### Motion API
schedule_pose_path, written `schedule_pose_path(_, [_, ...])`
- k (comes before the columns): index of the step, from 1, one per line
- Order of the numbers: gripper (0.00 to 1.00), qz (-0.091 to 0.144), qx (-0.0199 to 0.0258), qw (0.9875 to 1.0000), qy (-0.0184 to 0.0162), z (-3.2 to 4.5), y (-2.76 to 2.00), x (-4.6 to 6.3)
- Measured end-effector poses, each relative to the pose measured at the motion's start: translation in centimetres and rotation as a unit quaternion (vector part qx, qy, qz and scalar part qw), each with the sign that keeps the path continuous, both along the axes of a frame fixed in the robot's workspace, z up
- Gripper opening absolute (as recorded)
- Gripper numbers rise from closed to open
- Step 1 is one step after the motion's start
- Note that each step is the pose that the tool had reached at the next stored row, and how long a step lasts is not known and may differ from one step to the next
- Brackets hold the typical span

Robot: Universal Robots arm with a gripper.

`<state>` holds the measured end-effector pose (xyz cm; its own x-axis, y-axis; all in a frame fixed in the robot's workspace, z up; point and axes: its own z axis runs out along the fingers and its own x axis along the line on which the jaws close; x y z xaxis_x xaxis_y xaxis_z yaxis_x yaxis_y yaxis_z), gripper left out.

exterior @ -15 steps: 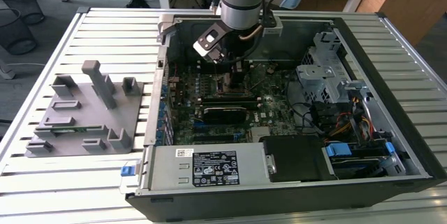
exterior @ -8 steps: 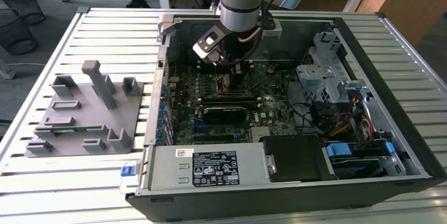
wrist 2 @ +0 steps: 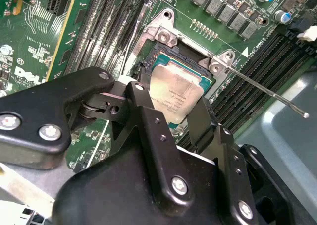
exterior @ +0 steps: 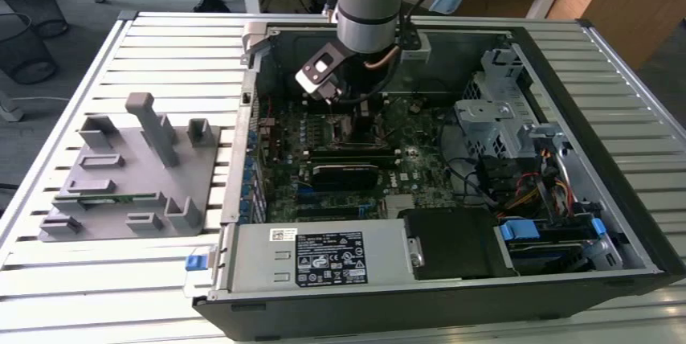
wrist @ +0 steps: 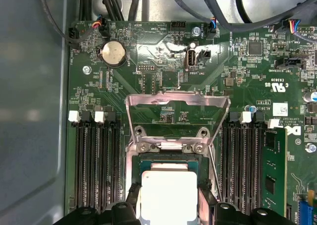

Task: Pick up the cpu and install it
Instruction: 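Place the cpu into insertion slot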

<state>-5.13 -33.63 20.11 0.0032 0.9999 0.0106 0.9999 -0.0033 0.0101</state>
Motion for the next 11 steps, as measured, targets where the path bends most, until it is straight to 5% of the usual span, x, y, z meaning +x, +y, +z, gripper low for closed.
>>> schedule_pose_path(11, [0.54, -0.001, -0.0001, 1.0000, 0.0000, -0.68, -0.10, -0.08])
